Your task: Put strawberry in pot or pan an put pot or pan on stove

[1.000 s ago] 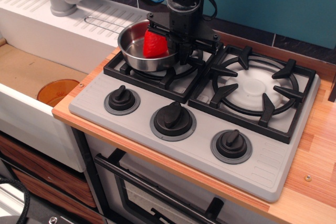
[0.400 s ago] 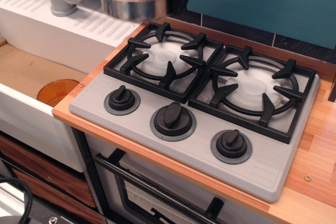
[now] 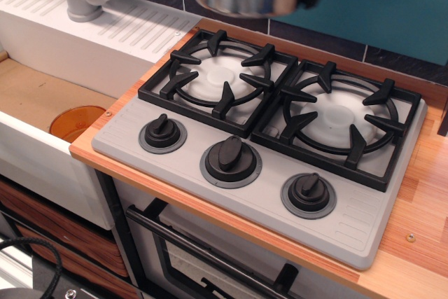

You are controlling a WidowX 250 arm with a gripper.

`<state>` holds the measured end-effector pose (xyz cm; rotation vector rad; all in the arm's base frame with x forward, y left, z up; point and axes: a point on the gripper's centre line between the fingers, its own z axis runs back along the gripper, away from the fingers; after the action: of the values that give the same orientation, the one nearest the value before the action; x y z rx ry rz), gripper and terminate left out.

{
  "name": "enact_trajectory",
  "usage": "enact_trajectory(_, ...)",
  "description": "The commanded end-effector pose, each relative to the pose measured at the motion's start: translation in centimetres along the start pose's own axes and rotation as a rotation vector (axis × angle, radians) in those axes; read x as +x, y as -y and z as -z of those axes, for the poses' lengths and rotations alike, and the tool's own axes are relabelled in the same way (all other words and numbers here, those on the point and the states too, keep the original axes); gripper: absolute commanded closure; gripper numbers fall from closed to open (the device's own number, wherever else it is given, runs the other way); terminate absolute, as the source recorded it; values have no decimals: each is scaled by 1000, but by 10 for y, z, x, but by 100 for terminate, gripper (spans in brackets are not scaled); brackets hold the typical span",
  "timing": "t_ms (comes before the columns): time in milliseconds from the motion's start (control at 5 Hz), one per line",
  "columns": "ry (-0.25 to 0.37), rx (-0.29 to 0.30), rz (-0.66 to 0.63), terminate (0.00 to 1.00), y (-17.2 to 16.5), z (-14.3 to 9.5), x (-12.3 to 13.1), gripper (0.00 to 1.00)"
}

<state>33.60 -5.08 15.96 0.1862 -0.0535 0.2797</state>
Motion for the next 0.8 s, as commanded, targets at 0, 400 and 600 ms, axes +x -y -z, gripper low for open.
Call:
enact_trajectory(0,103,-43,-65,0,42,6,11,100)
enact_trajectory(400,169,-77,-102,0,74,38,13,100)
enact_trajectory(600,197,-89,-112,0,83,49,16,100)
